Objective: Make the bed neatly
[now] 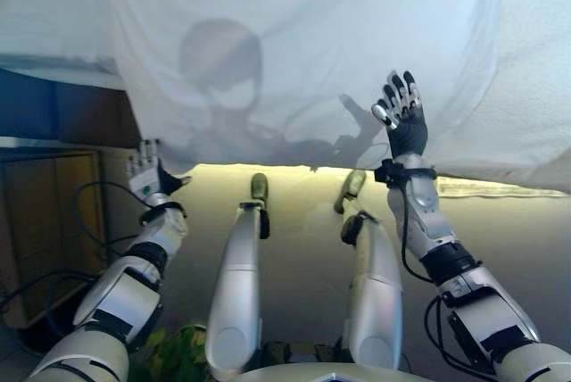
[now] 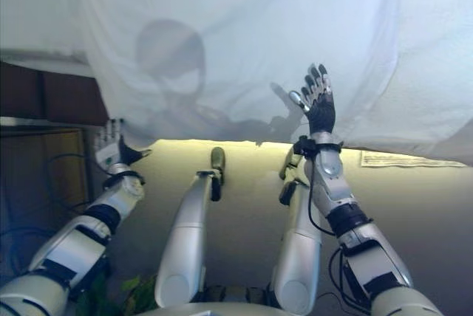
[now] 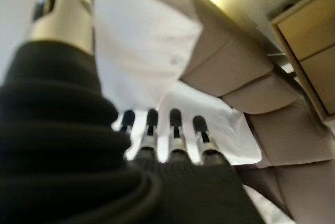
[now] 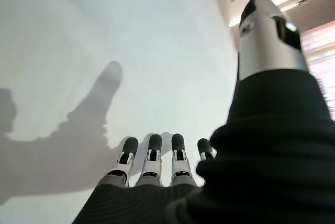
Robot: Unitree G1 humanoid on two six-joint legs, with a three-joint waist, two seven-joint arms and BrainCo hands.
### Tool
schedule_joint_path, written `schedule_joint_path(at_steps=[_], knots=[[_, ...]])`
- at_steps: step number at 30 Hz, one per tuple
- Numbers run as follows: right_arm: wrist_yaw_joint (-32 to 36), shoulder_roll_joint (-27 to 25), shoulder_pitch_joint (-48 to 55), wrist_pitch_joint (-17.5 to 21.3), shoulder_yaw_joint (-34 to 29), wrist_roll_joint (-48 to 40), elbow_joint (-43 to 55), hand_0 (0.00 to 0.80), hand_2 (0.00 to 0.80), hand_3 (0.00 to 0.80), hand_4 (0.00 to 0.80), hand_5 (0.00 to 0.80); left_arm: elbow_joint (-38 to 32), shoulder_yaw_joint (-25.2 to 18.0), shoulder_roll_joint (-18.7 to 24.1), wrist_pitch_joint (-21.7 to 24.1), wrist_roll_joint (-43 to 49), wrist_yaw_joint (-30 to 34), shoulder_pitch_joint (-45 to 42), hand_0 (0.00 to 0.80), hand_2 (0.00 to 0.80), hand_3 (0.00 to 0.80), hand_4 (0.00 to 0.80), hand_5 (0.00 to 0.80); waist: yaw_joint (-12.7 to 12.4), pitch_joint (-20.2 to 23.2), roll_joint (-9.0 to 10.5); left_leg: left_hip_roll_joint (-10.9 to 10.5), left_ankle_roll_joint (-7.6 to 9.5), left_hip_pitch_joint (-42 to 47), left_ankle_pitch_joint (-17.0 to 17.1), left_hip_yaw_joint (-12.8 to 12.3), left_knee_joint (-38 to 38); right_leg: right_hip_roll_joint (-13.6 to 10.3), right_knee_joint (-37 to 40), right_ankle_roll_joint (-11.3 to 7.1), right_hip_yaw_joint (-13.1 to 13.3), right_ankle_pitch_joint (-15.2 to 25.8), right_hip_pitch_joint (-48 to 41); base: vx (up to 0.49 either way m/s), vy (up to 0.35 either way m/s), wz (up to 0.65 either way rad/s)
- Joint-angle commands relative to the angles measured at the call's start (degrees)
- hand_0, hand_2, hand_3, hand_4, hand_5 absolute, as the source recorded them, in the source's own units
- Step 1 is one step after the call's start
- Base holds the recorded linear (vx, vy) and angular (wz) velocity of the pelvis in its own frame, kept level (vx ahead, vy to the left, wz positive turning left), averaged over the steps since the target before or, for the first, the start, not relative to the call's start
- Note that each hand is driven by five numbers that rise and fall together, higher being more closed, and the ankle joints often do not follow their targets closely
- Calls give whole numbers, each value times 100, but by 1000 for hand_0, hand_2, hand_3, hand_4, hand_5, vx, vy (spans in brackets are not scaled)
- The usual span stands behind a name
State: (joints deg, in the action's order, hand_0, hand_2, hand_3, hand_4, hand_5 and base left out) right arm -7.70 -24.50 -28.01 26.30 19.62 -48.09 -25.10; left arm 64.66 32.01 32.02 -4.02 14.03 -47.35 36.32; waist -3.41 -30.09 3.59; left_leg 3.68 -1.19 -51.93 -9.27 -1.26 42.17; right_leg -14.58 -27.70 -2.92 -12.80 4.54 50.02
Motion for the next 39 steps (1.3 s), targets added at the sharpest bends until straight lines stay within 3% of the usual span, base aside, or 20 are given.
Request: schedule_joint_path(at_steps=[1, 5, 8, 9, 12, 14, 21, 27, 31, 33, 36, 39], knots=[[512, -420, 128, 312, -416, -502, 769, 0, 0, 0, 0, 0, 182, -460, 390, -97, 312, -17, -170, 0, 0, 0, 0, 0, -108, 30, 88, -28, -80, -113, 877, 189, -774, -149, -300, -787, 344, 450, 203, -13, -20, -21], [626, -508, 157, 99, -540, -675, 1006, 0, 0, 0, 0, 0, 154, -524, 554, 80, 198, -21, -206, 0, 0, 0, 0, 0, -99, 30, 148, 1, -86, -309, 868, 225, -656, -84, -357, -793, 370, 491, 333, -6, 3, -6], [657, -527, 236, -54, -597, -705, 1156, 0, 0, 0, 0, 0, 70, -685, 537, 629, -635, 356, -327, 0, 0, 0, 0, 0, -90, 30, 134, -3, -67, -323, 849, 229, -623, -58, -387, -793, 412, 530, 355, 7, 24, -2], [620, -509, 253, -71, -586, -691, 1204, 0, 0, 0, 0, 0, -3, -813, 416, 979, -1389, 602, -394, 0, 0, 0, 0, 0, -101, 30, 120, -7, -40, -306, 854, 210, -625, -73, -421, -794, 397, 529, 336, 8, 49, 0], [497, -385, 312, -161, -630, -500, 1347, 0, 0, 0, 0, 0, 23, -1150, 48, 1468, -2436, 924, -590, 0, 0, 0, 0, 0, -118, 30, 50, -51, -9, -294, 828, 182, -540, -130, -540, -790, 391, 490, 312, 14, 50, -1], [430, -299, 297, -277, -697, -363, 1387, 0, 0, 0, 0, 0, 101, -1351, -142, 1701, -2706, 1119, -687, 0, 0, 0, 0, 0, -123, 30, -4, -72, -2, -321, 807, 174, -445, -144, -654, -787, 430, 460, 338, 20, 45, -2], [69, -145, 77, -691, -745, -47, 1647, 0, 0, 0, 0, 0, 47, -1296, -546, 1696, -2472, 927, -823, 0, 0, 0, 0, 0, -127, 30, -98, -92, -8, -243, 807, 208, -526, -177, -718, -807, 480, 396, 337, 6, 28, 2], [-79, -217, -100, -809, -702, 50, 1741, 0, 0, 0, 0, 0, 124, -1125, -572, 801, -1815, 277, -731, 0, 0, 0, 0, 0, -94, 30, -98, -90, -2, -175, 816, 222, -679, -192, -627, -821, 452, 392, 322, -7, 17, -3], [-61, -339, -194, -815, -641, -3, 1756, 0, 0, 0, 0, 0, 237, -798, -387, -568, -194, -188, -525, 0, 0, 0, 0, 0, -33, 30, -98, -71, -6, -153, 829, 203, -781, -197, -558, -819, 460, 385, 355, -4, 49, -13], [-36, -415, -239, -811, -596, -46, 1775, 0, 0, 0, 0, 0, 231, -480, -250, -1441, 771, 232, -398, 0, 0, 0, 0, 0, 2, 30, -97, -71, -11, -130, 834, 196, -848, -204, -492, -822, 459, 397, 358, -16, 44, -3], [-49, -525, -284, -800, -495, -150, 1844, 0, 0, 0, 0, 0, 195, -297, -188, -1639, 750, 395, -386, 0, 0, 0, 0, 0, 38, 30, -102, -69, -3, -90, 851, 162, -948, -194, -401, -814, 463, 404, 353, -14, 21, -11], [-49, -530, -245, -728, -480, -229, 1895, 0, 0, 0, 0, 0, 186, -269, -182, -1447, 619, 387, -396, 0, 0, 0, 0, 0, 50, 30, -83, -59, 11, 2, 834, 142, -1029, -174, -322, -811, 441, 397, 277, -2, -27, 5]])
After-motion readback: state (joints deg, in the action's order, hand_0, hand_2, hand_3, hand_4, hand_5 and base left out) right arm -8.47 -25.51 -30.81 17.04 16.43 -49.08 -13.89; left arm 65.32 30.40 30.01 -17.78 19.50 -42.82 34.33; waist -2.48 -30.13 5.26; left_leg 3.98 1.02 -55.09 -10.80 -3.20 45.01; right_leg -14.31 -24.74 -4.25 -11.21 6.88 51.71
